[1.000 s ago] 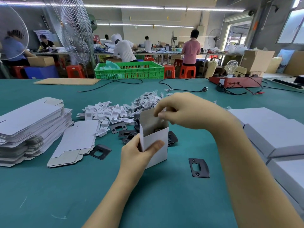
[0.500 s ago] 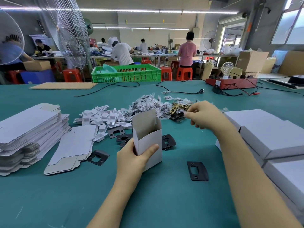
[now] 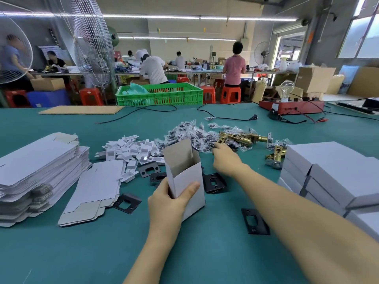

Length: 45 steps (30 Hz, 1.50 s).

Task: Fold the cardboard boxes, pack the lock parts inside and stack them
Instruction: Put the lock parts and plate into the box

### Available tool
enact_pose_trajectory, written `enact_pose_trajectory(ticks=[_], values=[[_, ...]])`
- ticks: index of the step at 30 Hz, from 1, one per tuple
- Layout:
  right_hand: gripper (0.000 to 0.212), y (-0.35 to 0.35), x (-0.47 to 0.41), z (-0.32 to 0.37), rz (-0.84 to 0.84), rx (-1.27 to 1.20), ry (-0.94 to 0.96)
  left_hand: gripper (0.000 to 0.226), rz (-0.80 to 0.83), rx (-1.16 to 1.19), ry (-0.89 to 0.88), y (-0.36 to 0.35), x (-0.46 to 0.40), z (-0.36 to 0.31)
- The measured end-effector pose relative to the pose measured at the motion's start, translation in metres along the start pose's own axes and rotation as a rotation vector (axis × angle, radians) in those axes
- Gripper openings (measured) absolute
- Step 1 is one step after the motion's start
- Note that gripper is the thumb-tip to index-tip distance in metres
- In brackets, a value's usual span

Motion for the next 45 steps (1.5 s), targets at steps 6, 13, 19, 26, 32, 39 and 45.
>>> enact_pose_trajectory(ticks=[6,13,19,26,32,39,45], values=[[0.041,-0.012,-0.013,-0.007,0.122,0.228,-0.007,0.020,0.009,0.002,0.004,0.000,0.000,0.001],[0.037,-0.009,-0.012,-0.011,0.168,0.194,0.000,0.022,0.011,-0.005,0.002,0.001,-0.002,0.001],[0.038,0.023,0.024,0.005,-0.127,-0.308,0.085,0.024,0.020,-0.025,-0.005,0.000,-0.001,-0.003],[0.010,0.053,0.106,0.005,-0.255,-1.045,0.175,0.027,0.036,-0.070,-0.011,-0.001,0.004,-0.009],[0.014,0.062,0.127,0.001,-0.198,-1.288,0.157,0.026,0.061,-0.077,-0.021,-0.003,0.006,-0.010],[0.025,0.075,0.130,-0.005,-0.276,-1.009,0.091,0.024,0.085,-0.030,0.004,-0.006,0.007,-0.007],[0.032,0.090,0.141,0.007,-0.288,-1.021,0.245,0.024,0.188,0.025,0.015,-0.011,0.011,-0.011]])
Point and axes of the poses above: each hand's wrist, its own x-axis away from the middle knuckle, its own y-axis out of the back of the hand, z = x × y, the point moved 2 cm from there along -x, towards the middle knuckle, and after that the axes turned 8 degrees about z, right-handed, at the moved point
